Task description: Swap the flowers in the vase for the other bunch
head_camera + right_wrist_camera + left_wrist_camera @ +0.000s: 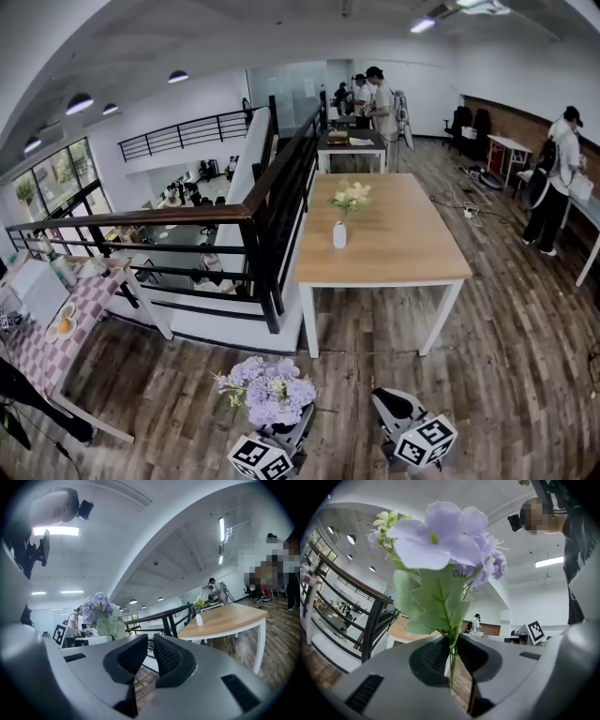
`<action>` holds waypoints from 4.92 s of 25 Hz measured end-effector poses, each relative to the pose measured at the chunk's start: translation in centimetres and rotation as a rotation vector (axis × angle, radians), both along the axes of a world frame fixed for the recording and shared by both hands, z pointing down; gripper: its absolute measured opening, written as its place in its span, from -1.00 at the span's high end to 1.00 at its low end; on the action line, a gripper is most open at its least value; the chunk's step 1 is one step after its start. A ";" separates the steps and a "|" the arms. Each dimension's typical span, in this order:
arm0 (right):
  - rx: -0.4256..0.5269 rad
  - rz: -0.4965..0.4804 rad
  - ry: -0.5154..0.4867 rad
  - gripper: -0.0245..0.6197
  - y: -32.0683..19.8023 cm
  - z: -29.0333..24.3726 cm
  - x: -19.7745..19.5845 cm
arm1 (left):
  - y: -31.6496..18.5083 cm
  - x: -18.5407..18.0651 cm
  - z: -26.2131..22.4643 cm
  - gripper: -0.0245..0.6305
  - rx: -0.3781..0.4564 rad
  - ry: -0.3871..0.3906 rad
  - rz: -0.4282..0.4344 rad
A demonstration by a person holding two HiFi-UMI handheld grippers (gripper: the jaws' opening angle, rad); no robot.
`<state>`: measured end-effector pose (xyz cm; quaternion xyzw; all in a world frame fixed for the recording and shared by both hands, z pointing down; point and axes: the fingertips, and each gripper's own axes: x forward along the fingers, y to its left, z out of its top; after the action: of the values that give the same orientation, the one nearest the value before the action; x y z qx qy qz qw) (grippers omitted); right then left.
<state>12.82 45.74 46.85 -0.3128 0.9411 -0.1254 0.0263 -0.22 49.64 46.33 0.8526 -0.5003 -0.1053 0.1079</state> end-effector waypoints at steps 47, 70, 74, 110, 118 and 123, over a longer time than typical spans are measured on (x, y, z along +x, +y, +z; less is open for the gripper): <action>-0.082 0.082 0.005 0.75 -28.2 1.6 -5.9 | -29.9 -6.1 0.4 0.75 -0.046 0.011 0.086; -0.129 0.074 0.018 0.75 -39.0 3.4 -8.0 | -40.5 -7.8 1.6 0.75 -0.057 0.040 0.095; -0.120 0.037 0.020 0.75 -42.3 3.2 -9.0 | -43.7 -8.5 1.2 0.75 -0.048 0.038 0.073; -0.146 -0.012 0.023 0.74 -61.1 5.2 -12.7 | -59.7 -9.7 1.8 0.75 -0.060 0.022 0.001; -0.130 0.077 0.023 0.74 -65.4 4.4 -13.3 | -62.6 -10.4 1.6 0.75 -0.059 0.026 0.034; -0.131 0.129 0.011 0.73 -68.2 4.3 -13.5 | -64.3 -10.5 1.5 0.75 -0.049 0.031 0.061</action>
<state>-0.68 -22.42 51.19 -0.3744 0.9090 -0.1830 0.0086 -10.76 -14.70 47.82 0.8628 -0.4748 -0.1031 0.1397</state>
